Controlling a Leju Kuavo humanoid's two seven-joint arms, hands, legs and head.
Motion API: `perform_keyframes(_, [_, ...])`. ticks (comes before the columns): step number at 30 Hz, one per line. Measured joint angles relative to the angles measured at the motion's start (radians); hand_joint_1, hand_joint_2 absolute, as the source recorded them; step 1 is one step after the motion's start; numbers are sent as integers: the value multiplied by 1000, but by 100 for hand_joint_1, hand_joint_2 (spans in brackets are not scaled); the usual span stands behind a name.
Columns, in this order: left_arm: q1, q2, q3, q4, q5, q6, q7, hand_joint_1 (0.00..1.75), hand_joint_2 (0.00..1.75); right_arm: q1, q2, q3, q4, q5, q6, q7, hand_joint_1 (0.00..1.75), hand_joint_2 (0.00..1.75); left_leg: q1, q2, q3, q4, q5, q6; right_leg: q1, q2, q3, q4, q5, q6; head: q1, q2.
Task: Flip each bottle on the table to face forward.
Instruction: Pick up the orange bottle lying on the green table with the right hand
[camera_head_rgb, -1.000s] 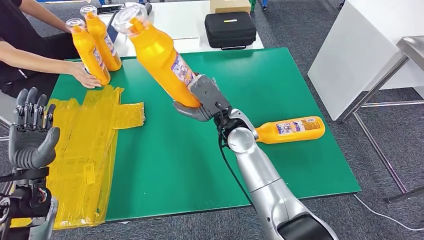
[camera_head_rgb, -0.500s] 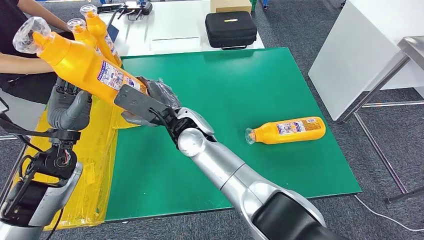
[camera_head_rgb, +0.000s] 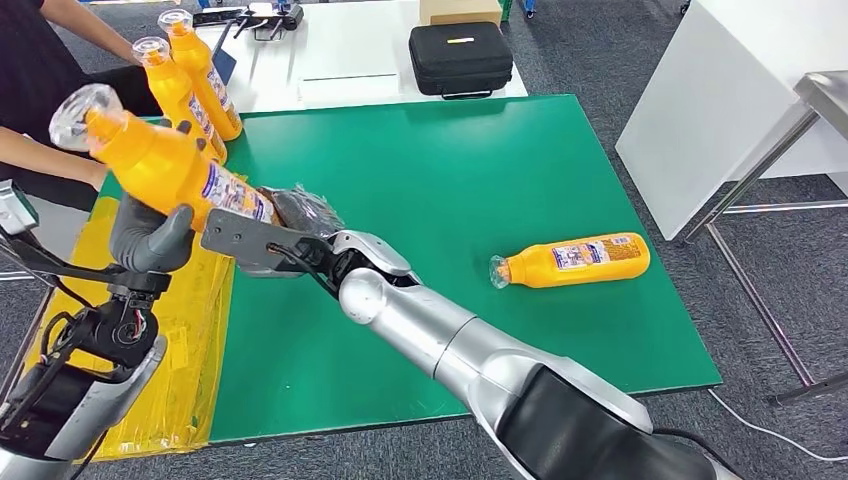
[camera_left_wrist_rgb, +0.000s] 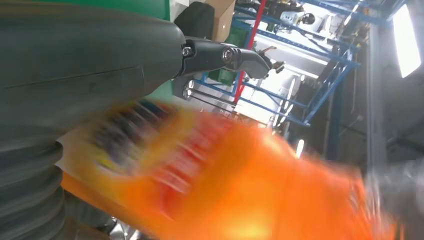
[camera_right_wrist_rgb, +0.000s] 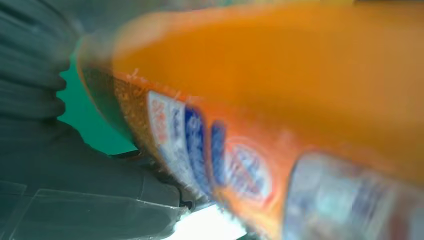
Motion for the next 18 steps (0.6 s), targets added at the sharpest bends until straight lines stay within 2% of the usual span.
perform_keyframes(9, [-36,37,-58,0,33,-33,24,0,175,-11,0,29,37,-30,-7,-7,175,175,0,0,0,0,0,0,0,0,-1,0,1,-1,0,0])
perform_keyframes(15, [-41,44,-69,1,35,-37,26,0,175,-17,0,26,46,-30,-6,-12,175,175,0,1,0,0,0,0,0,0,-1,0,1,-1,0,0])
perform_keyframes(18, [-59,51,-102,17,35,-46,27,101,175,-30,0,9,72,-23,-1,-18,175,175,0,1,0,0,0,0,0,0,-1,0,1,-1,0,0])
